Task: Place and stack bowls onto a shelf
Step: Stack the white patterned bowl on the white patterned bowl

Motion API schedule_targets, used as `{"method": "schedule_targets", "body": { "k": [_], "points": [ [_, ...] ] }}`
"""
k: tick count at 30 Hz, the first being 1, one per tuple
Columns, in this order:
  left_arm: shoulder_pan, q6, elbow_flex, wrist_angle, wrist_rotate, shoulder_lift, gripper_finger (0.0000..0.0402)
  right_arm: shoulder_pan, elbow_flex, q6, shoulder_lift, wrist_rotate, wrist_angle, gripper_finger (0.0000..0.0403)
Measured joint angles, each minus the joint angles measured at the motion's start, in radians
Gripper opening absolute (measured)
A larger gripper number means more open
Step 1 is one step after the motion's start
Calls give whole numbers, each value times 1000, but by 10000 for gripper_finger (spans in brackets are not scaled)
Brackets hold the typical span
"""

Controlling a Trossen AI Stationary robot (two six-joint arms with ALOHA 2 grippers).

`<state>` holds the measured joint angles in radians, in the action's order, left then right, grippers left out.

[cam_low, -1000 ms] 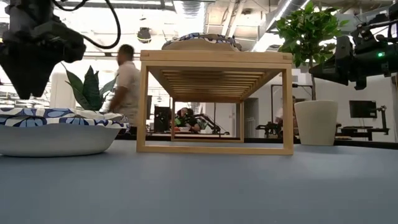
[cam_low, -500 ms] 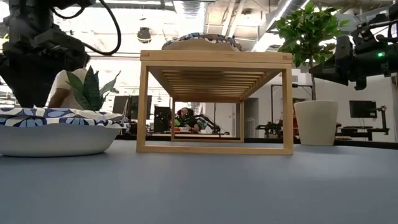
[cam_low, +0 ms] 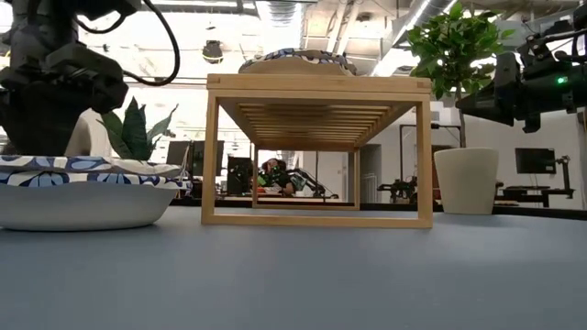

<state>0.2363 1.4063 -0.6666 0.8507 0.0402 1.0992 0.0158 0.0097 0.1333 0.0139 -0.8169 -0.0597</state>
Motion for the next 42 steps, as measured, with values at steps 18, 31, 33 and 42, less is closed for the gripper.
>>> {"method": "schedule_targets", "body": {
  "k": [18,31,33,42],
  "points": [
    [-12,17,0,30,0,0,141,0,0,0,0,0,0,143],
    [-12,1,0,22,5,0,140,0,0,-1,0,0,0,143],
    [-12,2,0,22,4,0,133,0,0,-1,0,0,0,143],
    [-12,-21,0,31,-7,0,38,0,0,-1,0,0,0,143]
  ]
}}
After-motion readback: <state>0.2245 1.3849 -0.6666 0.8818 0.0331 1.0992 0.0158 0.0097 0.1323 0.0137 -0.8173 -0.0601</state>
